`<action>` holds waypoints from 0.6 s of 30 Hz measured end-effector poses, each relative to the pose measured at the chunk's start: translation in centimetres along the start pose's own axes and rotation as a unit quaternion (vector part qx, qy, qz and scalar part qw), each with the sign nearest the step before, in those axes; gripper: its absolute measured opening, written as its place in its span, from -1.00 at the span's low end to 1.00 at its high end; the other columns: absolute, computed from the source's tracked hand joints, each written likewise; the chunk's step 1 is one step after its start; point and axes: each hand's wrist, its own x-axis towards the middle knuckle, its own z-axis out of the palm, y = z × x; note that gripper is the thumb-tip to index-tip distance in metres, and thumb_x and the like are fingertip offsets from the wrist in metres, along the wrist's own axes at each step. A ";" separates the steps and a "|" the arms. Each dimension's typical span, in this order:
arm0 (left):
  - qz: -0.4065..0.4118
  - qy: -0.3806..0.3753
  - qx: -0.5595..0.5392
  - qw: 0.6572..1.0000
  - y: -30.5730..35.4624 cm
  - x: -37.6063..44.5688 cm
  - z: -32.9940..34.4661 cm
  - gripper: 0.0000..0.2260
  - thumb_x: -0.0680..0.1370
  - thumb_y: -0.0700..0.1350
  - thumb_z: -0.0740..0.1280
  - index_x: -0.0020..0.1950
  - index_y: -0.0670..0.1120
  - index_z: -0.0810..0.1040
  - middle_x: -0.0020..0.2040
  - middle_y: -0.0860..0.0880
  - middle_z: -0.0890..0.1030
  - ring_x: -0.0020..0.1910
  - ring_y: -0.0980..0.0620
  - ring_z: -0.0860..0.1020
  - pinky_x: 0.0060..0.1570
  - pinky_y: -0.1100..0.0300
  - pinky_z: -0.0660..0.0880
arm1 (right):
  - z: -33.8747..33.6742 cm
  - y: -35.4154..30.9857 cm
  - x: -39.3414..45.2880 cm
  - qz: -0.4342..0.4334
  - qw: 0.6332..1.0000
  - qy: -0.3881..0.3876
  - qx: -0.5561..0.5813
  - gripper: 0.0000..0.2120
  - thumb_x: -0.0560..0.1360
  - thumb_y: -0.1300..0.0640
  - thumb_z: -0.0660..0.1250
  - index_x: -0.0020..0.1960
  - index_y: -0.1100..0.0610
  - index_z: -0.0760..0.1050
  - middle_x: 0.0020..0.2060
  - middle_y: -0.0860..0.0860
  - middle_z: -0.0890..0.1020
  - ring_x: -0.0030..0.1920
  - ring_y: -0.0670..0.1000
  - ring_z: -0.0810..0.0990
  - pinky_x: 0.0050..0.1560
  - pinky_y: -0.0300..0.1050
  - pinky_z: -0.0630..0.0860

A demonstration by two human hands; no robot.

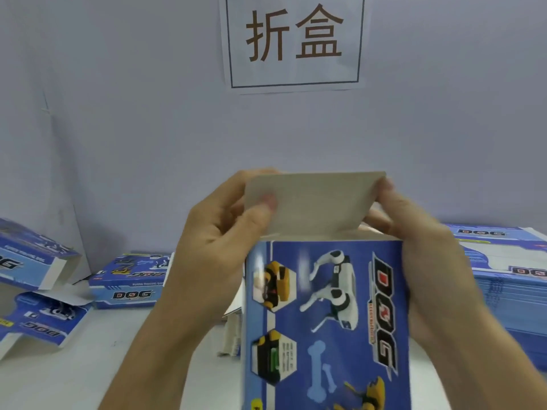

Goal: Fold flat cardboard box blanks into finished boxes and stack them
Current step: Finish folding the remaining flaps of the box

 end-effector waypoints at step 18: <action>-0.079 0.000 -0.041 0.996 -2.2 -0.3 -0.4 -0.79 0.45 0.07 0.39 0.08 0.22 0.66 -0.11 -0.08 0.73 -0.19 -0.07 0.70 -0.31 0.07 0.65 | -1.6 -0.1 -0.7 -0.161 0.974 -0.009 -0.160 -0.77 0.43 0.11 0.43 0.02 -0.12 0.72 -0.16 -0.03 0.76 -0.23 -0.01 0.74 -0.32 -0.24 0.62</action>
